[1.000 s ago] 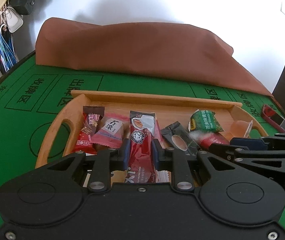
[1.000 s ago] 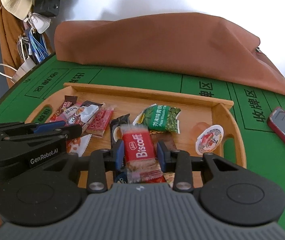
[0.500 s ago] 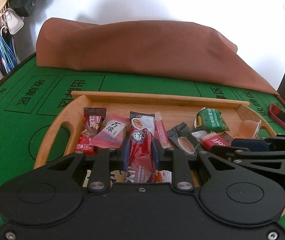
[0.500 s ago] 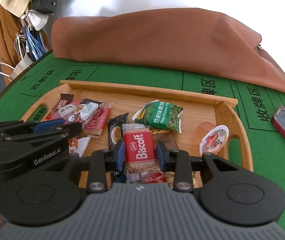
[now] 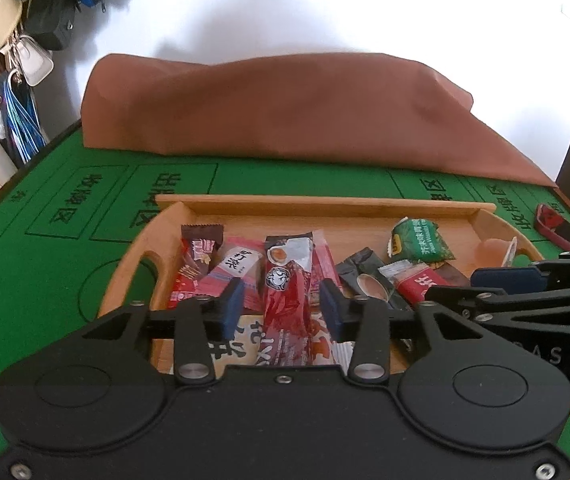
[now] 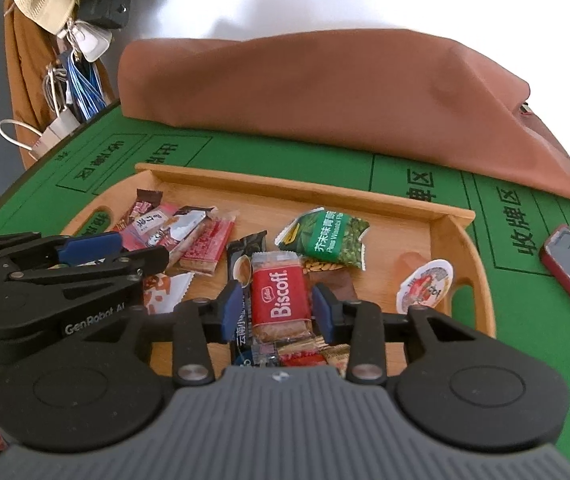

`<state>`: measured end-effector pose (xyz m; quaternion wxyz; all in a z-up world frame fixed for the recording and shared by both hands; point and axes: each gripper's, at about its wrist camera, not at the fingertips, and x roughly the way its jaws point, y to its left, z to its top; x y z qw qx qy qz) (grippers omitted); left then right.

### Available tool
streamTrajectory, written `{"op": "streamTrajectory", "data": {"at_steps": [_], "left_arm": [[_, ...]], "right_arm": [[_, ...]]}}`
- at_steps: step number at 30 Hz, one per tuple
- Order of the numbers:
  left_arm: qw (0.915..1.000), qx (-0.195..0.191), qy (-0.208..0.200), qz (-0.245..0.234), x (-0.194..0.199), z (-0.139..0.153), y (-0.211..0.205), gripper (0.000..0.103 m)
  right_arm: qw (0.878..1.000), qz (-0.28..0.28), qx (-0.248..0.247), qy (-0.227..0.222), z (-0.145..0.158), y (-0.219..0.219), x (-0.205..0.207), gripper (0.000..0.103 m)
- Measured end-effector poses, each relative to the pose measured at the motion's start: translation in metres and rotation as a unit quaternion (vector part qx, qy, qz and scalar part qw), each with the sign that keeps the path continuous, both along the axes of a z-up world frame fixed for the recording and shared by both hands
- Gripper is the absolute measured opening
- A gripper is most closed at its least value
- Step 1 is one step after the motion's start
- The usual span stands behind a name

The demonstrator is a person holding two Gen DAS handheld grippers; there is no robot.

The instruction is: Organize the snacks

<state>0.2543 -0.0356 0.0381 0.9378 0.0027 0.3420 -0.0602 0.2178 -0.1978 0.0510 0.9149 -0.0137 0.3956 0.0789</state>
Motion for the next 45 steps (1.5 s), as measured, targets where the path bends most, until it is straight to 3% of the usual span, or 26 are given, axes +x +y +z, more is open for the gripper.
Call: {"op": "streamTrajectory", "data": {"at_steps": [8, 20, 35, 45], "left_arm": [[0.9997, 0.003, -0.024, -0.005, -0.028, 0.020, 0.005, 0.080], [0.9983, 0.003, -0.058, -0.010, -0.086, 0.035, 0.018, 0.099], [0.9984, -0.007, -0.055, -0.006, -0.158, 0.018, 0.031, 0.103], [0.9990, 0.001, -0.043, 0.008, -0.181, -0.004, 0.030, 0.103]], "right_arm": [[1.000, -0.004, -0.003, -0.028, 0.016, -0.008, -0.025, 0.071], [0.995, -0.010, -0.013, -0.095, 0.030, -0.023, -0.085, 0.089], [0.992, -0.012, -0.031, -0.120, 0.010, -0.022, -0.146, 0.097], [0.994, -0.022, -0.018, -0.102, -0.012, -0.021, -0.166, 0.100]]}}
